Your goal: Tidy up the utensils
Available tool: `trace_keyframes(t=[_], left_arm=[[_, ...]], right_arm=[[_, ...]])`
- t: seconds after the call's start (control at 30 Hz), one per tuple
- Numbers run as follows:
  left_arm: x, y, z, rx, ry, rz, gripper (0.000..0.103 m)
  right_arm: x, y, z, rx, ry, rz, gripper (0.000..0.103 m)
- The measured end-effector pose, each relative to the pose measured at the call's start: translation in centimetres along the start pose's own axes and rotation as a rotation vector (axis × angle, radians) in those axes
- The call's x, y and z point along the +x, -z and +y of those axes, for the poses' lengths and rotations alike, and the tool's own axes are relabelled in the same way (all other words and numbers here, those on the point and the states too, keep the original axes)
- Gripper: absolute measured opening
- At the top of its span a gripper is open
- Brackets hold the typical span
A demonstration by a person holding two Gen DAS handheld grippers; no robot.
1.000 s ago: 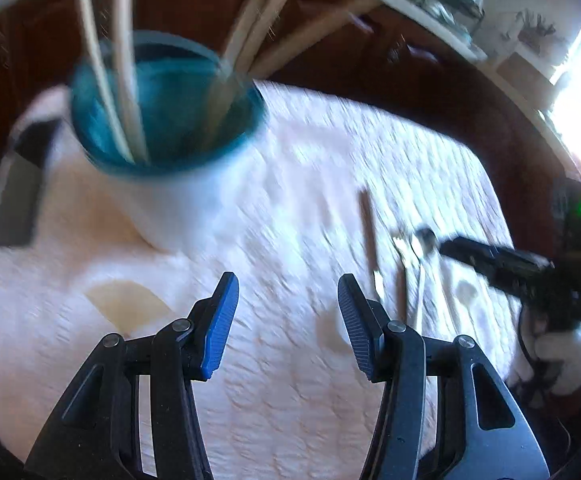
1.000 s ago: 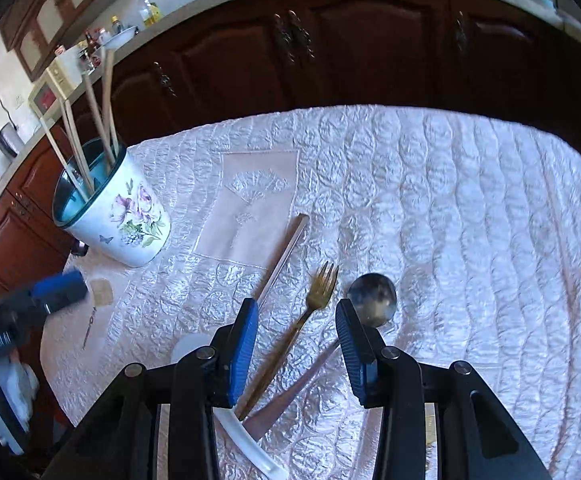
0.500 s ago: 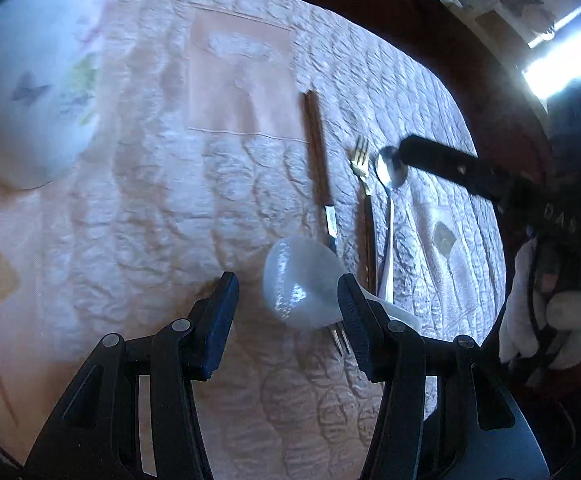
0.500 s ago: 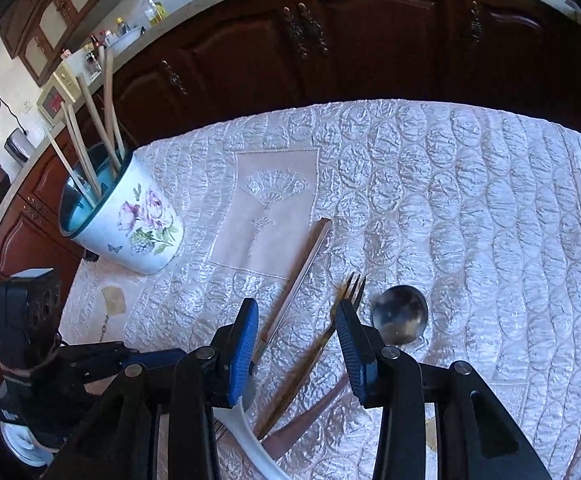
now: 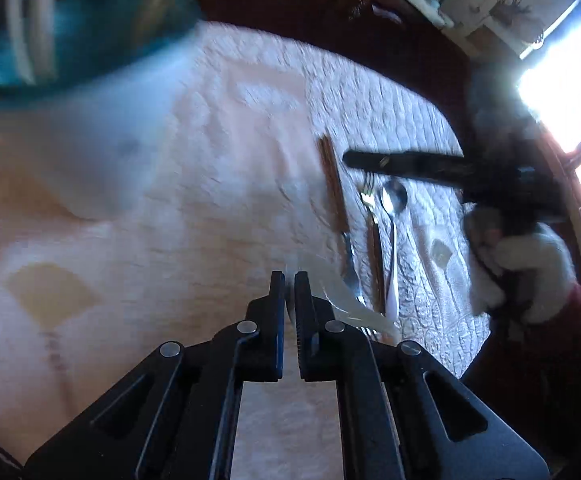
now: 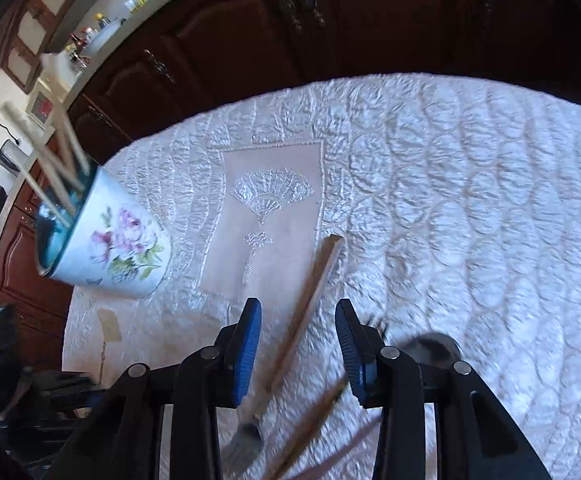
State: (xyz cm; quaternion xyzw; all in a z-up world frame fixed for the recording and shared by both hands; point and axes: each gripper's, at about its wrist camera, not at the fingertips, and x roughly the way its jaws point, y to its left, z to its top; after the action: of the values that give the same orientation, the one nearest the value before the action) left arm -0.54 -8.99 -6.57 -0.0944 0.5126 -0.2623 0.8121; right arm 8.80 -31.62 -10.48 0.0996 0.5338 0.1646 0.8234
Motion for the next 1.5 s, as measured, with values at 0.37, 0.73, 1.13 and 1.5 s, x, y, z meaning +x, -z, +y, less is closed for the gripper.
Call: trace_keyframes(t=[0.37,0.73,1.13,1.5], left_arm=[[-7.6,0.0,3.1,0.002,-0.121,-0.148,0.002],[-3.8,2.1,6.9,-0.196,-0.085,-0.022,0.05],[1.8,2.0,5.0,-0.091,-0.09,0.051,0.012],[-1.6,1.8,4.8,-0.095,-0.077,-0.01,0.006]], right_arm=[[2.8,-1.6,0.7,0.039,-0.004,0.001,0.01],[0.5,-1.8,2.5,-0.028,-0.011,-0.035,0.01],[4.6,-2.1,-0.1,0.044,-0.029,0.087,0.011],[6.0,-4.3,1.2,-0.027,0.03,0.073,0.012]])
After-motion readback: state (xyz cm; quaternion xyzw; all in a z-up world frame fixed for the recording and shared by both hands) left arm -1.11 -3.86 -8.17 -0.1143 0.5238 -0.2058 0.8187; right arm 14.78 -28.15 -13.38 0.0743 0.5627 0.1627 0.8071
